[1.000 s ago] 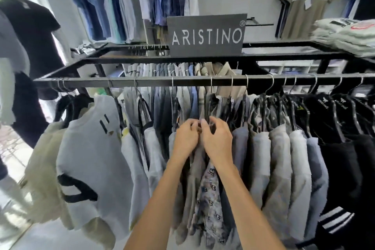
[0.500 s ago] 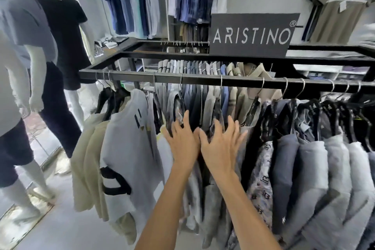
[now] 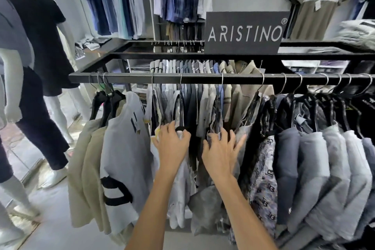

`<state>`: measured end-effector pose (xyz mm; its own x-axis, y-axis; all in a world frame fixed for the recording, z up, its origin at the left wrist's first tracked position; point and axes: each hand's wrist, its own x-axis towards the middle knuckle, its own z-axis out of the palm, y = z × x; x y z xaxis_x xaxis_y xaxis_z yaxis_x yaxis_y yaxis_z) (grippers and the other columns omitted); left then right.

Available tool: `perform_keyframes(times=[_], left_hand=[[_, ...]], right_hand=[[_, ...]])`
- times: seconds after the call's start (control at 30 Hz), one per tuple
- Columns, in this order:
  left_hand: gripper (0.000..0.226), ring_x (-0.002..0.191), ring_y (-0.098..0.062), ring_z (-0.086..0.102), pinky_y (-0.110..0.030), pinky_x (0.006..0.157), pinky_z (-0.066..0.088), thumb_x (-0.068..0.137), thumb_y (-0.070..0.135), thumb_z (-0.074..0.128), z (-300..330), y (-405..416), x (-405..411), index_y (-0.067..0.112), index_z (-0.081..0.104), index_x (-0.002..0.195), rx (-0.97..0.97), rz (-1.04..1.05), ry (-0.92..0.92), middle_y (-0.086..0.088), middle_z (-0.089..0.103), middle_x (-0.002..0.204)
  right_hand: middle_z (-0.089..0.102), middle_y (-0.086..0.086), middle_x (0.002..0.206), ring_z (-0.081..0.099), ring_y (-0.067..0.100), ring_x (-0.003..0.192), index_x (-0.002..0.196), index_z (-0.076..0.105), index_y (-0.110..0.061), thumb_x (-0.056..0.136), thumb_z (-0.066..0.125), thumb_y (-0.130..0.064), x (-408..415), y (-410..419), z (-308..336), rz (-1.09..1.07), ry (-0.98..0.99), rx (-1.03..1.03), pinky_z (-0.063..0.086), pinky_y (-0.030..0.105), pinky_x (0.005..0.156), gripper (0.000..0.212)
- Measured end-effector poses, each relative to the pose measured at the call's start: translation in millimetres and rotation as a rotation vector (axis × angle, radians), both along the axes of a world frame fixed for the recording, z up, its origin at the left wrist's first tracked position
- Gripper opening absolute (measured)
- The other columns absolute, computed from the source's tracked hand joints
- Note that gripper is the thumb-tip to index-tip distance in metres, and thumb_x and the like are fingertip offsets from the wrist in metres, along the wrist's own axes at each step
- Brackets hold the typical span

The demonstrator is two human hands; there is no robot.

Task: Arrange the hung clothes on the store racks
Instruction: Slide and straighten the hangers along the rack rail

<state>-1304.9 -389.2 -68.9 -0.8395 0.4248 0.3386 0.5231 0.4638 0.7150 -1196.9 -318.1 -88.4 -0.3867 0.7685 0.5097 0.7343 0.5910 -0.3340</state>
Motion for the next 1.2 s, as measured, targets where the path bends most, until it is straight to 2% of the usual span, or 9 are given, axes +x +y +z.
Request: perform_keyframes(times=[0.17,0.37,0.5,0.6,0.7,0.87,1.0,1.1,1.2], left_hand=[[0.046,0.13,-0.027,0.043,-0.05,0.109,0.024,0.093,0.02,0.048,-4,3,5,0.007,0.049,0.137,-0.006,-0.011,0.061,-0.01,0.055,0.132],[0.046,0.121,-0.035,0.049,-0.056,0.105,0.033,0.093,0.007,0.047,-10,10,11,-0.002,0.044,0.138,-0.002,-0.06,0.122,-0.018,0.054,0.127],[0.046,0.114,-0.041,0.052,-0.058,0.1,0.035,0.091,0.003,0.049,-10,12,15,-0.004,0.046,0.136,-0.005,-0.024,0.18,-0.022,0.056,0.122],[0.051,0.119,-0.041,0.048,-0.062,0.105,0.033,0.088,0.0,0.053,-2,15,24,-0.002,0.044,0.138,0.022,0.026,0.218,-0.021,0.053,0.127],[0.048,0.128,-0.034,0.041,-0.059,0.11,0.028,0.085,-0.002,0.056,11,19,37,0.0,0.047,0.132,0.099,0.018,0.302,-0.017,0.047,0.133],[0.024,0.119,-0.019,0.049,-0.034,0.099,0.044,0.092,-0.001,0.05,39,33,87,0.007,0.057,0.114,0.364,-0.234,0.291,-0.005,0.048,0.124],[0.019,0.09,-0.01,0.058,-0.028,0.082,0.047,0.094,0.002,0.049,43,62,137,0.013,0.061,0.103,0.384,-0.463,0.161,0.004,0.06,0.1],[0.016,0.097,-0.016,0.059,-0.033,0.087,0.046,0.094,0.007,0.052,38,90,165,0.011,0.061,0.107,0.248,-0.576,0.104,0.0,0.061,0.104],[0.023,0.109,-0.018,0.055,-0.028,0.087,0.043,0.097,0.014,0.05,41,109,182,0.012,0.056,0.119,0.102,-0.541,0.152,-0.001,0.057,0.118]], right_hand=[[0.061,0.002,0.133,0.045,0.03,0.136,0.108,0.07,-0.029,0.089,0.065,-0.031,2,-5,-8,-0.019,0.016,-0.055,0.001,0.063,0.119,0.02],[0.054,-0.006,0.14,0.038,0.017,0.141,0.121,0.064,-0.034,0.098,0.051,-0.031,13,-9,-3,0.034,0.073,-0.149,-0.012,0.059,0.119,0.027],[0.057,-0.01,0.135,0.042,0.006,0.136,0.126,0.063,-0.034,0.101,0.047,-0.035,21,-8,4,0.133,0.257,-0.226,-0.013,0.051,0.121,0.03],[0.061,-0.021,0.122,0.053,-0.005,0.118,0.125,0.064,-0.031,0.101,0.052,-0.025,32,-2,16,0.245,0.596,-0.378,0.015,0.046,0.124,0.028],[0.066,-0.017,0.112,0.061,-0.003,0.104,0.12,0.065,-0.029,0.098,0.056,-0.015,55,9,35,0.227,0.767,-0.354,0.05,0.033,0.101,0.027],[0.055,-0.001,0.124,0.044,0.019,0.116,0.119,0.064,-0.02,0.087,0.063,-0.003,104,53,46,-0.114,0.673,-0.005,0.041,0.03,0.099,0.036],[0.038,0.014,0.142,0.033,0.03,0.133,0.143,0.042,-0.006,0.089,0.067,-0.009,133,82,34,-0.227,0.528,-0.289,0.037,0.041,0.109,0.059],[0.038,0.02,0.144,0.037,0.037,0.134,0.147,0.034,-0.002,0.087,0.067,-0.012,143,92,24,-0.233,0.507,-0.408,0.036,0.041,0.106,0.069],[0.053,0.013,0.138,0.052,0.032,0.126,0.143,0.039,-0.01,0.084,0.072,-0.035,148,101,19,-0.193,0.534,-0.558,0.049,0.044,0.097,0.072]])
